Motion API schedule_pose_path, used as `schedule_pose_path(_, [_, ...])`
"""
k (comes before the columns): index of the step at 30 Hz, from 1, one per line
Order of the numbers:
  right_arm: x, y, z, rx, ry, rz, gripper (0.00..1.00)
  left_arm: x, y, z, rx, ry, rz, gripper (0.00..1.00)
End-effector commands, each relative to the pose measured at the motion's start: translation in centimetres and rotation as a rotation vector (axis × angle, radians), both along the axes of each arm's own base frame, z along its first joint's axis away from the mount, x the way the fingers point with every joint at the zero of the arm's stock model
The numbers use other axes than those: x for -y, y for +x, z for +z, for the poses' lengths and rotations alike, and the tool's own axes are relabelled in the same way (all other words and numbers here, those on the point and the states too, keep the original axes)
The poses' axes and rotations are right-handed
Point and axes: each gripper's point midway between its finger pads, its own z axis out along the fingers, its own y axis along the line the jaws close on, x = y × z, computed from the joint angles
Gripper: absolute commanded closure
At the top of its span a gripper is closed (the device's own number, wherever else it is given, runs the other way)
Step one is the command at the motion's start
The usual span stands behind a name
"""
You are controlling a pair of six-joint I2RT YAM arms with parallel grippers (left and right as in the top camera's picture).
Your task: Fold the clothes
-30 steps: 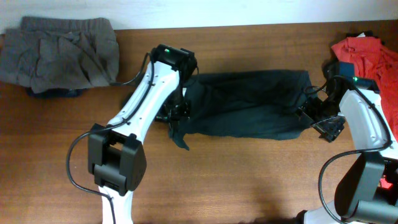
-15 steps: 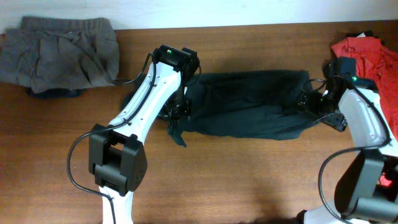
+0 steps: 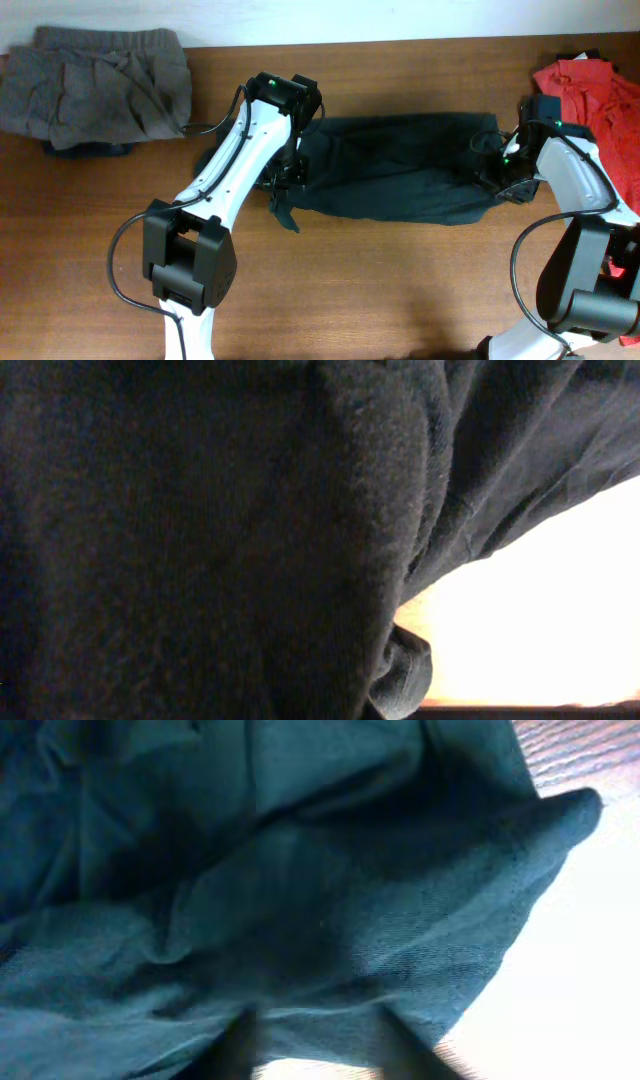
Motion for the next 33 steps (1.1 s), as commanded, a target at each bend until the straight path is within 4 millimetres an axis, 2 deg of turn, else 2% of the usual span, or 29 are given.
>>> schedule_pose_path(1, [-0.5,0.5,0.1,0.015,0.02,0.008,0.93,-0.3,0.3,1.4,0.047,-0.007,-0.013,0.99])
schedule_pose_path(2, [-0.4,0.8,0.3,0.023,0.019,0.006,0.96,-0.3,0.3,1.4,0.047,-0.007,-0.013,0.99])
schedule_pose_path(5, [-0.4,1.1,0.9,0.038,0.015,0.007,0.96,-0.3,0.3,1.4,0.048,-0.007,-0.013,0.99])
schedule_pose_path(6, [-0.3,0.9,0.9,0.03,0.013,0.006,0.91,-0.3,0.3,1.4,0.047,-0.007,-0.013,0.99])
schedule_pose_path(7, [-0.1,0.5,0.8,0.011,0.002,0.002,0.75,-0.3,0.3,1.4,0.046,-0.006,-0.013,0.99])
schedule_pose_path(8, [0.2,0.1,0.7,-0.008,-0.016,-0.002,0.64,-0.3,0.3,1.4,0.046,-0.006,-0.013,0.99])
schedule_pose_path(9, [1.9,-1.5,0.6,-0.079,-0.113,-0.07,0.54,-0.3,0.3,1.4,0.044,-0.005,-0.013,0.99])
schedule_pose_path(12, [4.0,-3.4,0.9,-0.153,-0.24,-0.196,0.52,-0.3,0.3,1.4,0.045,-0.006,-0.013,0.99])
schedule_pose_path(13, [4.1,-3.5,0.9,-0.155,-0.241,-0.201,0.5,-0.3,0.3,1.4,0.047,-0.006,-0.013,0.99])
schedule_pose_path(16, [3.8,-3.5,0.7,-0.156,-0.226,-0.2,0.36,-0.1,0.5,1.4,0.056,-0.012,-0.013,0.99])
schedule_pose_path(19, [3.2,-3.6,-0.2,-0.157,-0.195,-0.196,0.33,-0.2,0.6,1.4,0.057,-0.012,-0.013,0.99])
schedule_pose_path(21, [2.5,-3.1,-1.3,-0.13,-0.149,-0.192,0.33,-0.1,0.6,1.4,0.058,-0.012,-0.013,0.99])
schedule_pose_path(23, [0.1,-1.4,-2.5,-0.045,-0.006,-0.14,0.32,-0.1,0.6,1.4,0.057,-0.012,-0.014,0.99])
schedule_pose_path(25, [-0.8,-0.8,-2.8,-0.013,0.044,-0.132,0.33,-0.2,0.5,1.4,0.056,-0.011,-0.013,0.99])
schedule_pose_path(30, [-0.7,-0.5,-2.9,0.002,0.042,-0.142,0.35,-0.2,0.5,1.4,0.054,-0.01,-0.013,0.99])
schedule_pose_path(31, [-0.6,-0.4,-2.9,0.006,0.037,-0.143,0.44,-0.2,0.5,1.4,0.055,-0.01,-0.013,0.99])
schedule_pose_path(32, [-0.4,-0.3,-2.9,0.01,0.027,-0.145,0.61,-0.2,0.5,1.4,0.055,-0.01,-0.013,0.99])
schedule_pose_path(33, [-0.2,-0.3,-2.9,0.01,0.015,-0.151,0.74,-0.2,0.5,1.4,0.055,-0.01,-0.013,0.99])
